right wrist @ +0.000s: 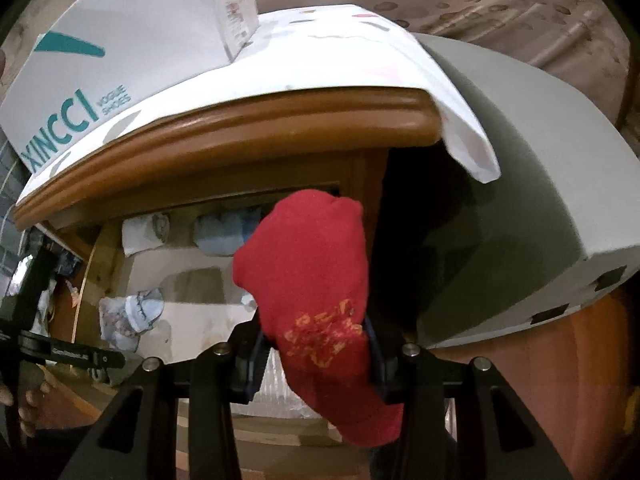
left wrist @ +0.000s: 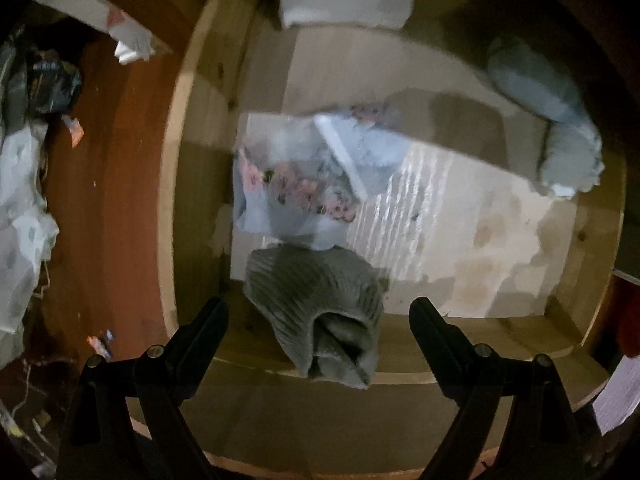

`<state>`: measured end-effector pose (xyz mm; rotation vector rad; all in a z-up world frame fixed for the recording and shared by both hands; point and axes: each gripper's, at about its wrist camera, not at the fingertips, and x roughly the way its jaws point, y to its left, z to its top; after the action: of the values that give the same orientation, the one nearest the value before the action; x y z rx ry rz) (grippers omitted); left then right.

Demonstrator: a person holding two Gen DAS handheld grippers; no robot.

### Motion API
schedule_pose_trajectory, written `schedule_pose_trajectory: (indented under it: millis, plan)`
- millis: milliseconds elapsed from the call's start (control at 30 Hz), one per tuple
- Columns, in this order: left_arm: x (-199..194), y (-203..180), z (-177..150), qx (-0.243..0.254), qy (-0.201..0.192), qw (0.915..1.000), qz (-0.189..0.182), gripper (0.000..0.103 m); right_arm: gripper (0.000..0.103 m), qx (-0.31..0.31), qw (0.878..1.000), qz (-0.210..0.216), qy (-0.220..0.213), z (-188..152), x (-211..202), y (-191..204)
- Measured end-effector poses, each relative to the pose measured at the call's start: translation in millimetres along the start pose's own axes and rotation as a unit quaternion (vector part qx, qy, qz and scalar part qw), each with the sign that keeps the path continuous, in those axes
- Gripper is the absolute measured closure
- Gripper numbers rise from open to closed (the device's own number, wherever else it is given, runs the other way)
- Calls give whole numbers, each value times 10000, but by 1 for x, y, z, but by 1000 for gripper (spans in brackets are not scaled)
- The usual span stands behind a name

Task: Take underwear out of drawer
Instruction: 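Grasp the grey knit underwear with the left tool while the right tool holds the red underwear, then lift the grey knit underwear with the left tool up over the white box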

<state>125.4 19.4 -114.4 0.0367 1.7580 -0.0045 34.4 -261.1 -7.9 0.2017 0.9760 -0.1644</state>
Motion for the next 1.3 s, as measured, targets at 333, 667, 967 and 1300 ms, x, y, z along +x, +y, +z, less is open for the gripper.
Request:
schedule_pose_trajectory:
  millis: [333,667,967,1300]
  plan:
    - [27,11,9,-429,282,9986,131,26,61,143,9998,-58,123,0,5,-4]
    - [34,8,7,-290,312,9990,163,56,61,108,9998,-3,181,-2,7,-3]
    - [25,11,2,-202,101,9997,40,72,61,18,9999,16,163,-3,6,-1]
    - [-7,11,-10,41,-431,9989,-186,73,61,-48,9998,26,168,-2,6,2]
